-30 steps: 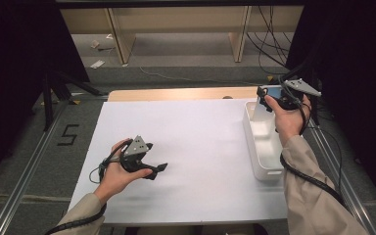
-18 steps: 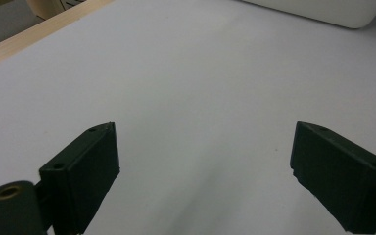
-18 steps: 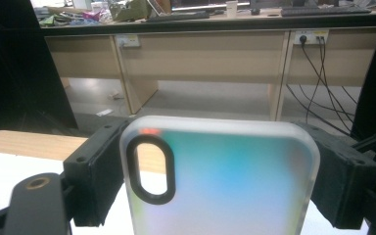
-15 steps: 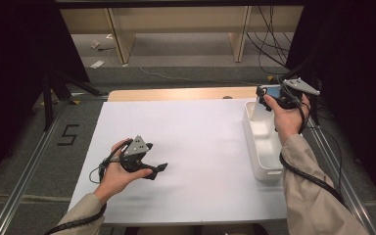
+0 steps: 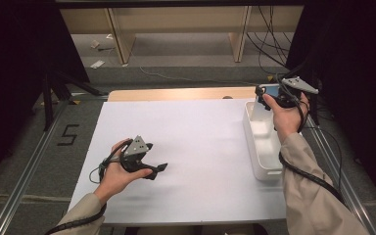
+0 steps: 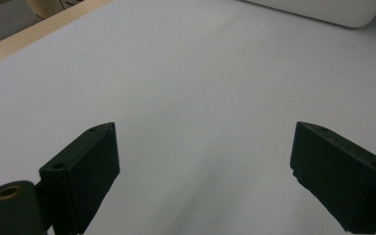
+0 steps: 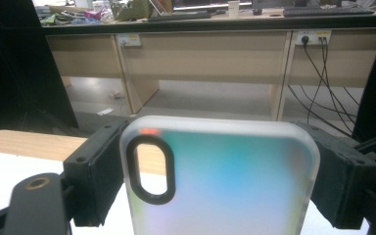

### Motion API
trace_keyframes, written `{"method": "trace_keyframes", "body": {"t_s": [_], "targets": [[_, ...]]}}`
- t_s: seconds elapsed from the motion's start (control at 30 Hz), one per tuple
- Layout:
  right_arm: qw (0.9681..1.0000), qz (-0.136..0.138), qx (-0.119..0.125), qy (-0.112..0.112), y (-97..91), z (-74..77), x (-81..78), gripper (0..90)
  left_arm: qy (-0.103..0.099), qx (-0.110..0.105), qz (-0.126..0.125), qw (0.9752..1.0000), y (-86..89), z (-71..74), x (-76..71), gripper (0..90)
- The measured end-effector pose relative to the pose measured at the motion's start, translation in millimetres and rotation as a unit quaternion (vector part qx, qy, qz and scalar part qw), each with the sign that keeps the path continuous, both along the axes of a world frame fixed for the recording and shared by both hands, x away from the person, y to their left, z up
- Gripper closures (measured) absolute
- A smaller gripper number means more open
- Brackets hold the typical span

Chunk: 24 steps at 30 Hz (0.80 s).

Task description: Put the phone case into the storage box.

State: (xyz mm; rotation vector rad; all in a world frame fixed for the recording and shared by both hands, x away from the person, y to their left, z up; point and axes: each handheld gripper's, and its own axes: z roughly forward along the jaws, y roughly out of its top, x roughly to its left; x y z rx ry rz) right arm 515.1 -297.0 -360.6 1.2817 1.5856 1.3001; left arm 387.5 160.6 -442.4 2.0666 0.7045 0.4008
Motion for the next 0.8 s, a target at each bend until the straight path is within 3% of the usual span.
{"method": "trace_keyframes", "body": {"t_s": [0.8], "targets": [[1.0, -0.004, -0.001, 0.004, 0.4, 1.5, 7.4, 18.8, 0.002, 0.003, -0.002, 1.0, -0.3, 0.1, 0.0, 10.4]]}}
